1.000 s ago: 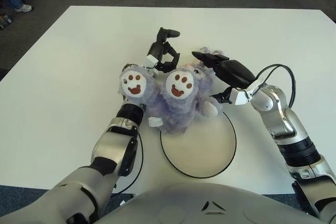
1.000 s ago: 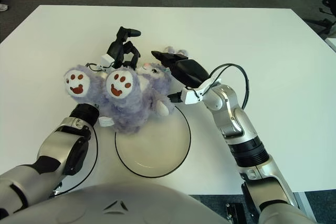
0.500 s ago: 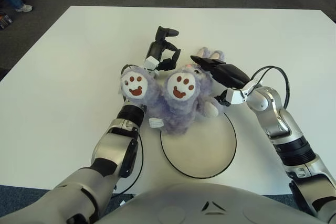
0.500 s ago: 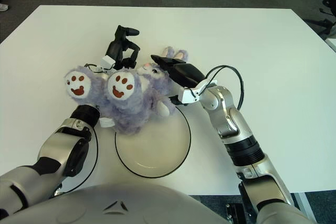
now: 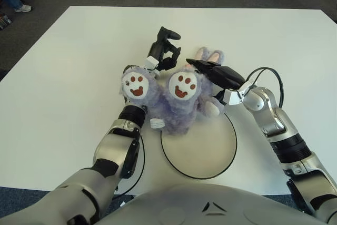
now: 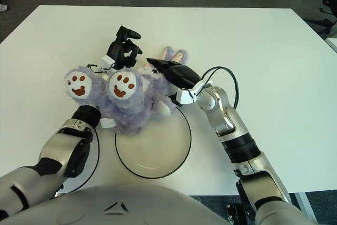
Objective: Put the doll into the plate.
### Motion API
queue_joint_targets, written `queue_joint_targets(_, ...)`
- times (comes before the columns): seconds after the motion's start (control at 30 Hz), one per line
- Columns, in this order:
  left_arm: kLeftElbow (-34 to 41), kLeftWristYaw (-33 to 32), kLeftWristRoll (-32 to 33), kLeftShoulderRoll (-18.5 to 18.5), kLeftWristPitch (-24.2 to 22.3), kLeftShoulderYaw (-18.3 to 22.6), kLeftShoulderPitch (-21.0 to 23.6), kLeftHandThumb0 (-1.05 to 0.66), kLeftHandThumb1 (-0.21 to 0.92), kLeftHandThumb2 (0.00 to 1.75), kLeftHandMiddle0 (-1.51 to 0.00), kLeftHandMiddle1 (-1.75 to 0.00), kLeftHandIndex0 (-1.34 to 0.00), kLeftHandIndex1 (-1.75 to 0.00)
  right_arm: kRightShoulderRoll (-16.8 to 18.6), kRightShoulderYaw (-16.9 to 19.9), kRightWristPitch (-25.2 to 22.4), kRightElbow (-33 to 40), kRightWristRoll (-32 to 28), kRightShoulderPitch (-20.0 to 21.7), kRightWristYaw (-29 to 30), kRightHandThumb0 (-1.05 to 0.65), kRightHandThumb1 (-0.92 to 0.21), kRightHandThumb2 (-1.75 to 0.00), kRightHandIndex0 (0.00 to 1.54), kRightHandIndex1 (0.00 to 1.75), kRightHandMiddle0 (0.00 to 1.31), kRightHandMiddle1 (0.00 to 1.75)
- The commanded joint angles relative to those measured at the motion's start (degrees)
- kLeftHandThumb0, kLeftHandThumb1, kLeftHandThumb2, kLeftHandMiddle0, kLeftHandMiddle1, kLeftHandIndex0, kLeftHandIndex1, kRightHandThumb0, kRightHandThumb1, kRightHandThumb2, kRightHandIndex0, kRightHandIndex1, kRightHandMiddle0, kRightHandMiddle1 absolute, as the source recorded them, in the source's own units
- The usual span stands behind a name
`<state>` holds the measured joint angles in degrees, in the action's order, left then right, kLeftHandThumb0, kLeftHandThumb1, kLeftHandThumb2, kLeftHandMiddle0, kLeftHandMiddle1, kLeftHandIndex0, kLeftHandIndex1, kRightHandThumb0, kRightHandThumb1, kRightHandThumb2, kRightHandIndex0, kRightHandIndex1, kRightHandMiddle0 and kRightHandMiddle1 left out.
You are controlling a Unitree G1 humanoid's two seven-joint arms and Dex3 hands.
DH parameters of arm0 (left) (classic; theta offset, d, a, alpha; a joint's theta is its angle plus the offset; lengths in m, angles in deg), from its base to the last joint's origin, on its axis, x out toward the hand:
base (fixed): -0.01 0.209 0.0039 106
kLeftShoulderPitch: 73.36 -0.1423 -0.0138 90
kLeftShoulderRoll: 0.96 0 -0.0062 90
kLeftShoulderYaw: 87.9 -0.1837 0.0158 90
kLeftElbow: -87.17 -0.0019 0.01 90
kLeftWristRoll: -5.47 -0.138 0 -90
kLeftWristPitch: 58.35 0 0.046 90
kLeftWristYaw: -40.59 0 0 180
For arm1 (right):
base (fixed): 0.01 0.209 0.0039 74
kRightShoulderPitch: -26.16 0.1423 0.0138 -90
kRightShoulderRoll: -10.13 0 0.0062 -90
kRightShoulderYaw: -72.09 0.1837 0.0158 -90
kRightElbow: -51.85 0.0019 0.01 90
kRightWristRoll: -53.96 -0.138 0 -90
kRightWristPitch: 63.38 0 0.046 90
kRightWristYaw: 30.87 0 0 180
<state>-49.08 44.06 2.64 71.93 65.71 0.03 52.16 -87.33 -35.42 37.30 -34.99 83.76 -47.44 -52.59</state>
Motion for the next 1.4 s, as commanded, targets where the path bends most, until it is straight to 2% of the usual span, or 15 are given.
queue_joint_targets(0.0, 0.53, 1.12, 1.3, -0.13, -0.83, 0.69, -0.4, -0.34, 0.92, 0.53, -0.76, -1.74, -0.18, -1.75, 0.79, -0.64, 0.41, -0.95, -0.05, -0.08, 1.05, -0.09, -0.36, -1.17, 0.16, 0.03, 0.0, 0.39)
queue_joint_targets(0.2, 1.47, 2.1, 2.2, -0.31, -2.72, 0.96, -0.59, -0.34, 0.92, 0.53, -0.84, -1.75, -0.18, -1.75, 2.17, -1.21, 0.79, -2.4, 0.85, -0.38, 3.84, -0.09, -0.39, -1.18, 0.25, 0.08, 0.0, 0.62)
queue_joint_targets(0.27, 1.95, 2.1, 2.45, -0.42, -3.61, 1.12, -0.7, -0.34, 0.92, 0.53, -0.88, -1.75, -0.19, -1.75, 3.38, -2.13, 2.03, -5.7, 2.65, 0.44, 7.49, -0.1, -0.4, -1.19, 0.38, 0.16, 0.0, 0.84)
queue_joint_targets(0.3, 1.97, 2.23, 2.82, -0.48, -4.07, 1.36, -0.66, -0.34, 0.92, 0.53, -0.88, -1.75, -0.19, -1.75, 4.08, -2.47, 2.56, -7.34, 3.65, 0.95, 9.67, -0.11, -0.39, -1.17, 0.4, 0.29, 0.0, 0.93)
queue_joint_targets(0.33, 1.98, 2.33, 3.16, -0.55, -4.39, 1.56, -0.64, -0.34, 0.92, 0.53, -0.88, -1.75, -0.18, -1.75, 4.61, -2.61, 2.82, -8.39, 4.24, 1.31, 11.27, -0.11, -0.36, -1.19, 0.35, 0.7, 0.04, 1.08)
queue_joint_targets(0.37, 2.0, 2.41, 3.37, -0.6, -4.6, 1.69, -0.64, -0.34, 0.92, 0.54, -0.87, -1.75, -0.18, -1.75, 4.91, -2.7, 3.03, -9.05, 4.56, 1.53, 12.31, -0.12, -0.34, -1.21, 0.3, 1.0, 0.08, 1.2)
queue_joint_targets(0.4, 1.99, 2.47, 3.61, -0.68, -4.76, 1.84, -0.63, -0.34, 0.92, 0.54, -0.87, -1.75, -0.18, -1.75, 5.11, -2.44, 2.74, -8.66, 4.53, 1.44, 12.82, -0.12, -0.33, -1.21, 0.28, 1.11, 0.1, 1.24)
queue_joint_targets(0.47, 2.07, 2.61, 4.0, -0.84, -5.18, 2.1, -0.64, -0.34, 0.92, 0.54, -0.86, -1.75, -0.18, -1.75, 5.43, -1.98, 2.2, -7.88, 4.71, 1.2, 13.99, -0.06, -0.48, -1.03, 0.32, 1.37, 0.24, 1.41)
queue_joint_targets(0.5, 2.1, 2.69, 4.17, -0.91, -5.39, 2.23, -0.64, -0.34, 0.92, 0.54, -0.86, -1.75, -0.18, -1.75, 5.57, -1.78, 1.93, -7.49, 4.87, 1.07, 14.54, -0.04, -0.5, -1.0, 0.33, 1.46, 0.34, 1.46)
queue_joint_targets(0.6, 2.19, 3.06, 4.79, -1.08, -6.19, 2.61, -0.61, -0.34, 0.92, 0.54, -0.86, -1.75, -0.17, -1.75, 6.28, -1.5, 1.52, -7.57, 6.1, 0.75, 17.29, -0.02, -0.48, -1.02, 0.37, 1.6, 0.49, 1.51)
queue_joint_targets(0.63, 2.3, 3.11, 5.01, -1.16, -6.6, 2.74, -0.61, -0.34, 0.92, 0.54, -0.86, -1.75, -0.17, -1.75, 6.64, -1.39, 1.41, -7.7, 6.56, 0.6, 18.55, -0.01, -0.48, -1.03, 0.37, 1.62, 0.51, 1.52)
queue_joint_targets(0.83, 2.95, 2.5, 5.1, -1.19, -8.49, 2.89, -0.66, -0.34, 0.92, 0.55, -0.84, -1.74, -0.17, -1.75, 8.32, -0.62, 0.72, -7.89, 7.97, -0.2, 24.4, -0.01, -0.26, -1.26, 0.63, 1.74, 0.7, 1.34)
queue_joint_targets(0.97, 3.27, 2.15, 4.68, -0.98, -9.31, 2.94, -0.64, -0.34, 0.92, 0.55, -0.83, -1.74, -0.17, -1.75, 9.2, 0.21, -1.14, -6.44, 7.17, -1.42, 25.01, -0.01, -0.21, -1.31, 0.68, 1.74, 0.73, 1.31)
queue_joint_targets(1.07, 3.43, 1.79, 4.3, -0.88, -10.02, 2.92, -0.63, -0.34, 0.92, 0.55, -0.85, -1.74, -0.17, -1.75, 10.12, 1.31, -3.42, -4.42, 5.51, -2.94, 24.24, -0.01, -0.17, -1.38, 0.68, 1.66, 0.69, 1.53)
queue_joint_targets(1.37, 3.08, 1.84, 4.4, -0.49, -11.14, 3.34, -0.22, -0.34, 0.92, 0.55, -0.85, -1.72, -0.17, -1.75, 11.91, 3.2, -8.49, -0.77, 2.1, -4.22, 21.37, -0.01, -0.14, -1.45, 0.68, 1.65, 0.68, 1.63)
